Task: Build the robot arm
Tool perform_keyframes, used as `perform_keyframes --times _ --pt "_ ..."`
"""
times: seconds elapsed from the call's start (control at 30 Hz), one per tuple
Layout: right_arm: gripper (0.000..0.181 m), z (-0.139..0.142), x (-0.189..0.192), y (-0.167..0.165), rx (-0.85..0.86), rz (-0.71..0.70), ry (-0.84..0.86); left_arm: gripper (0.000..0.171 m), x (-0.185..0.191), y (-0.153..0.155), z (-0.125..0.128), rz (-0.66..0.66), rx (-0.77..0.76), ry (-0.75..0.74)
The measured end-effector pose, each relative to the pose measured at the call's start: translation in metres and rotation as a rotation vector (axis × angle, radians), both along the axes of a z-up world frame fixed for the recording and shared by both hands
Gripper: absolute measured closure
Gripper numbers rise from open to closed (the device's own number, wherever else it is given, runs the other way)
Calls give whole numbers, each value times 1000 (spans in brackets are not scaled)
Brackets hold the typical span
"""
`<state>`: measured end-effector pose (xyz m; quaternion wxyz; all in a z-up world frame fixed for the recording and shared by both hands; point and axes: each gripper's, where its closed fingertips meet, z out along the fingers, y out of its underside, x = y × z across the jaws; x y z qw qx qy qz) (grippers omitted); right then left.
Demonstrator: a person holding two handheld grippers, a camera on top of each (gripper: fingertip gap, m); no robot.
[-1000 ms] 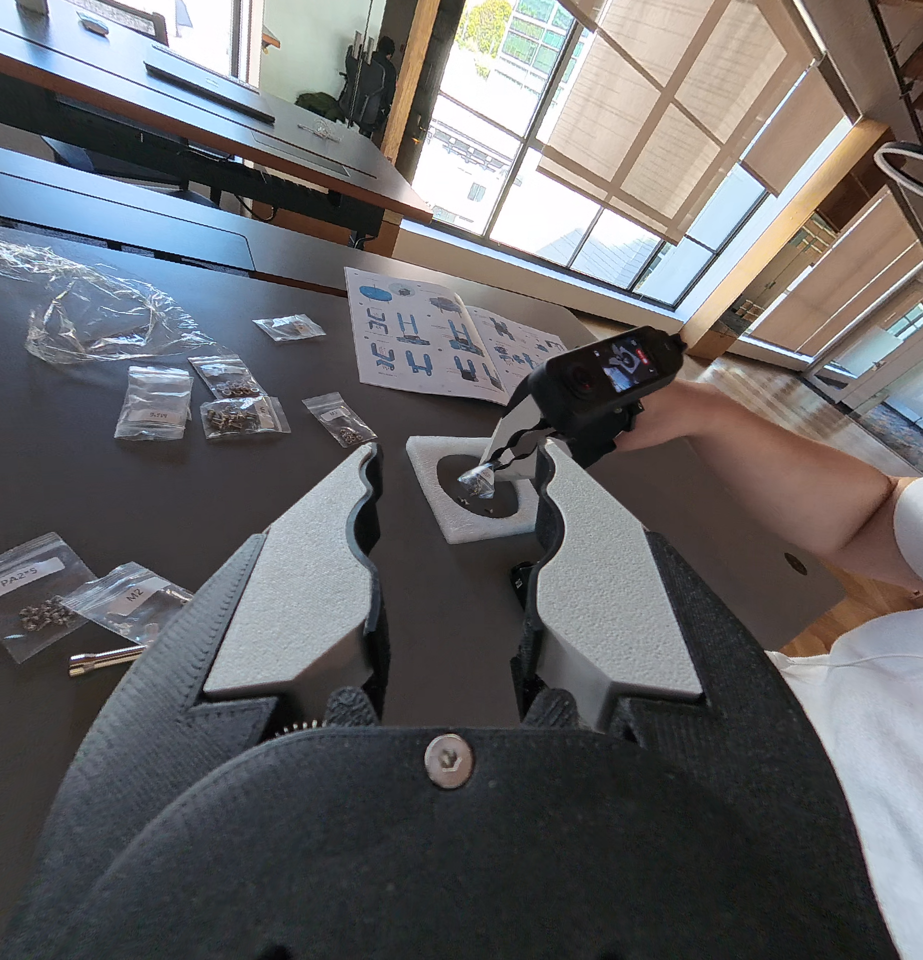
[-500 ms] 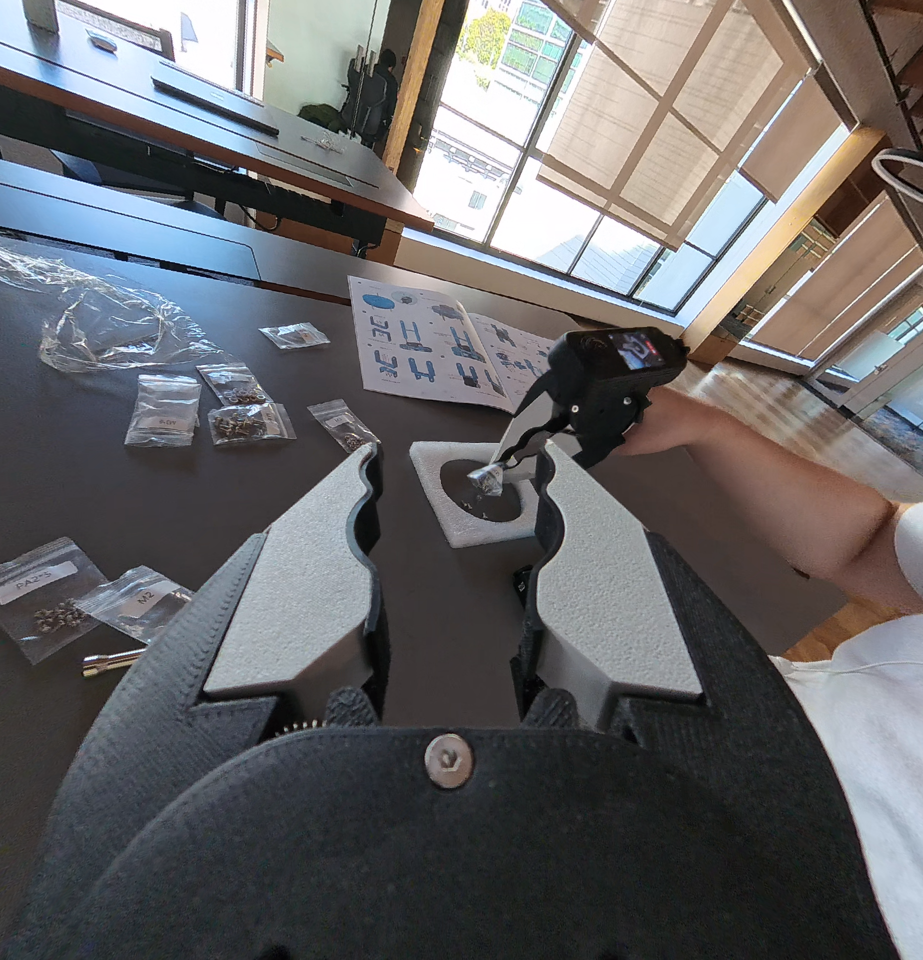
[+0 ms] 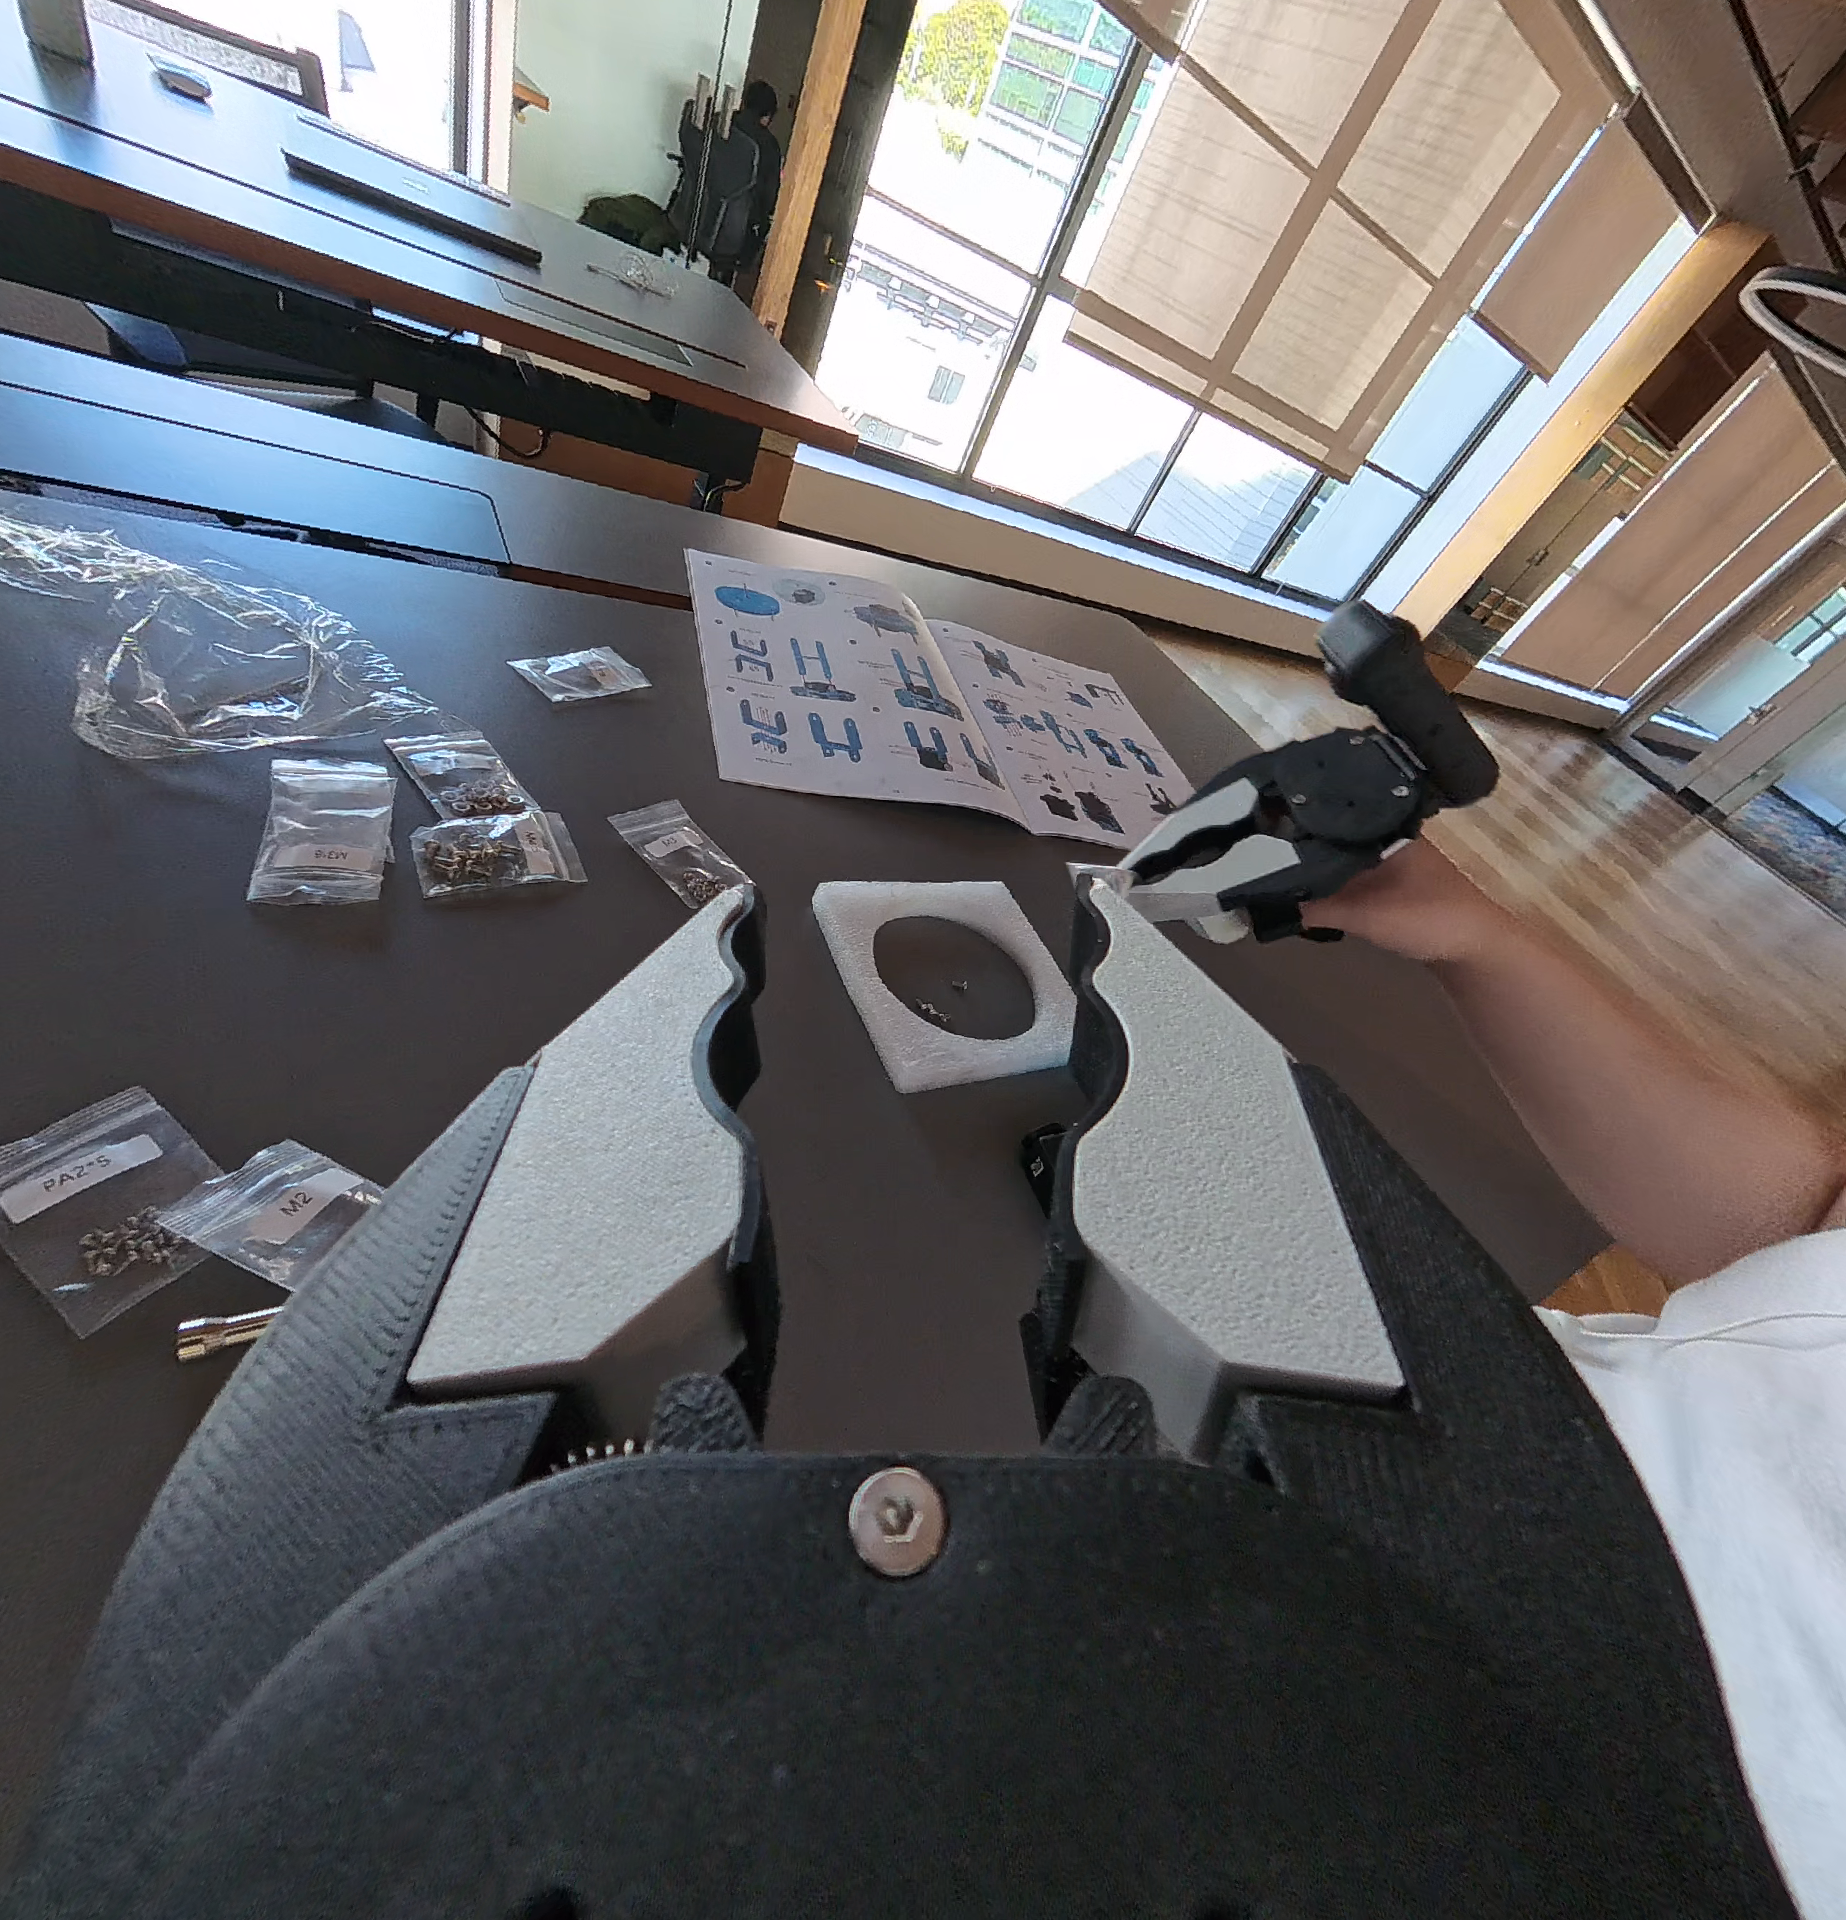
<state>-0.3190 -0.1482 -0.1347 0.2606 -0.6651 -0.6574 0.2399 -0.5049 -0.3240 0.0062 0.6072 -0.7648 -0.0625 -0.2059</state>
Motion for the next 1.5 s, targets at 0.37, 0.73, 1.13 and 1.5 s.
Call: perform_keyframes --times 0.37,0.73,1.13,1.5 --pt "174 -21 45 2 -75 -156 44 113 16 25 12 -72 -18 37" --pt "171 -31 33 13 -60 -131 19 112 21 31 4 -91 -49 30" --pt "165 -31 34 46 -46 -77 13 112 -5 28 -7 -28 -96 18" --pt "161 -31 26 45 -52 -52 94 111 -22 57 -2 -18 -116 49"
